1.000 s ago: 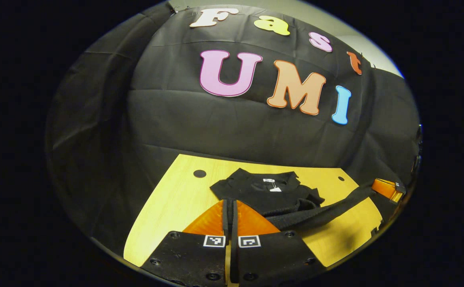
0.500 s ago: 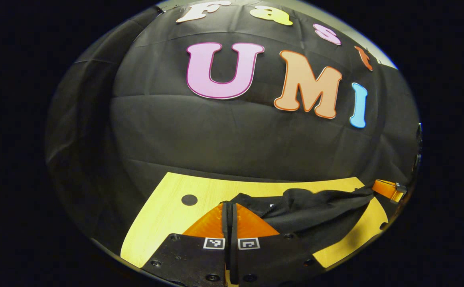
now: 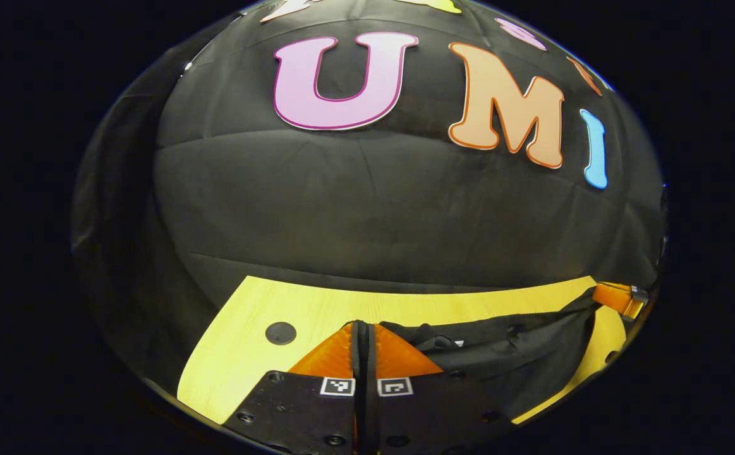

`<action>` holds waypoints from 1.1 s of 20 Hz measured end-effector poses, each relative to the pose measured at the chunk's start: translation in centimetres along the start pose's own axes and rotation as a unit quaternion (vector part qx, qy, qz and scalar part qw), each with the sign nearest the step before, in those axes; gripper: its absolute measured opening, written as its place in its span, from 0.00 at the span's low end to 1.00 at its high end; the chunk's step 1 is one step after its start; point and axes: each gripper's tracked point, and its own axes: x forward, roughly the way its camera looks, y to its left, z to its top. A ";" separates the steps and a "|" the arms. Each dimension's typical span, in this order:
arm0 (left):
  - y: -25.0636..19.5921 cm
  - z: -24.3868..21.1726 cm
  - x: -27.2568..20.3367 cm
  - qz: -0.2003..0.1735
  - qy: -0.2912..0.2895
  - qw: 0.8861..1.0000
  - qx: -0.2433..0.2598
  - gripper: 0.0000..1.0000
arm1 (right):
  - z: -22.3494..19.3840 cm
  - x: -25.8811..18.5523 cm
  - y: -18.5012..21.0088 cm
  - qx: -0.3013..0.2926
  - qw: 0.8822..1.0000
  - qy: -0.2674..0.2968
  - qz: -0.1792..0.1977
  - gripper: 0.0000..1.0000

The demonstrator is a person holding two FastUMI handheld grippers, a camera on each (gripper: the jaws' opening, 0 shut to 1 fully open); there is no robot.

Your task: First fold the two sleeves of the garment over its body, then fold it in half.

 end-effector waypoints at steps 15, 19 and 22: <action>2.1 6.3 -7.9 0.055 -0.109 0.993 0.005 0.92 | 3.3 -7.9 -0.6 -0.035 0.994 -0.091 -0.054 0.98; 1.8 7.8 -15.1 0.034 -0.168 0.985 0.017 0.94 | 4.2 -14.9 1.6 -0.039 0.988 -0.132 -0.065 0.98; 2.5 7.8 -21.0 0.026 -0.194 0.980 0.028 0.90 | 4.1 -20.6 3.5 -0.046 0.982 -0.166 -0.080 0.95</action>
